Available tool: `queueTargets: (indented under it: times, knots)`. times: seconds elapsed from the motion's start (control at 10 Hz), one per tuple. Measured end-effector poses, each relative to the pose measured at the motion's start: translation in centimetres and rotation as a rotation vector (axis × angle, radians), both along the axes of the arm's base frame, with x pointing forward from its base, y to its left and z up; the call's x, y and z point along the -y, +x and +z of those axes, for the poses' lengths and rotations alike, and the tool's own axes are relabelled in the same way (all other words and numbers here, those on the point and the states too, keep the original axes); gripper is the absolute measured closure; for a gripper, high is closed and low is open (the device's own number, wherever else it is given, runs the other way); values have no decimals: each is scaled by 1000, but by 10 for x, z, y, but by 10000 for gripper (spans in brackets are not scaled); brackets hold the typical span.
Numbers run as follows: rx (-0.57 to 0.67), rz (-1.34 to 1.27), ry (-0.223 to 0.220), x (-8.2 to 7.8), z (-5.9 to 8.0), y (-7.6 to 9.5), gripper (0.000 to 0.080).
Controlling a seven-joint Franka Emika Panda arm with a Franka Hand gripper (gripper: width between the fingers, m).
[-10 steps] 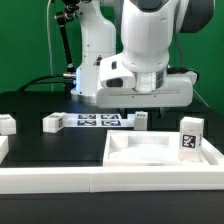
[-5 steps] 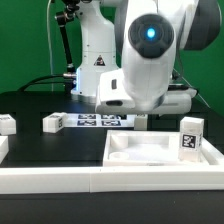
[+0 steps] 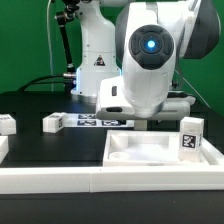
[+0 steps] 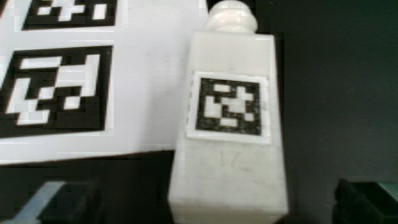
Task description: Assemble square table
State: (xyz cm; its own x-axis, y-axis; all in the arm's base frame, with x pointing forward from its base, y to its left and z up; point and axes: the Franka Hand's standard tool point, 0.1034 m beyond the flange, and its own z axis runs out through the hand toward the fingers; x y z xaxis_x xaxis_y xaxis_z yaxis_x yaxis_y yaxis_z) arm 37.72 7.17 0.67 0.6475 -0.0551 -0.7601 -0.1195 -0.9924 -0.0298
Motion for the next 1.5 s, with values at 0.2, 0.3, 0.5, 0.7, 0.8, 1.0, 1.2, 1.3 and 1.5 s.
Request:
queueTargets:
  times: [0.2, 0.3, 0.5, 0.7, 0.8, 1.0, 1.2, 1.3, 1.5]
  knots:
    - [-12, -12, -15, 0, -2, -6, 150]
    - [-18, -19, -24, 1, -2, -8, 150]
    - [-26, -32, -39, 1, -3, -11, 150]
    - [-23, -37, -42, 2, -3, -10, 150]
    - [-20, -37, -42, 3, -3, -10, 268]
    - [-17, -37, -42, 3, -3, -9, 403]
    - [-14, -37, -43, 2, -3, -7, 511]
    - [-12, -38, -43, 2, -3, -6, 511]
    - [-8, -41, -43, 4, -1, -4, 511]
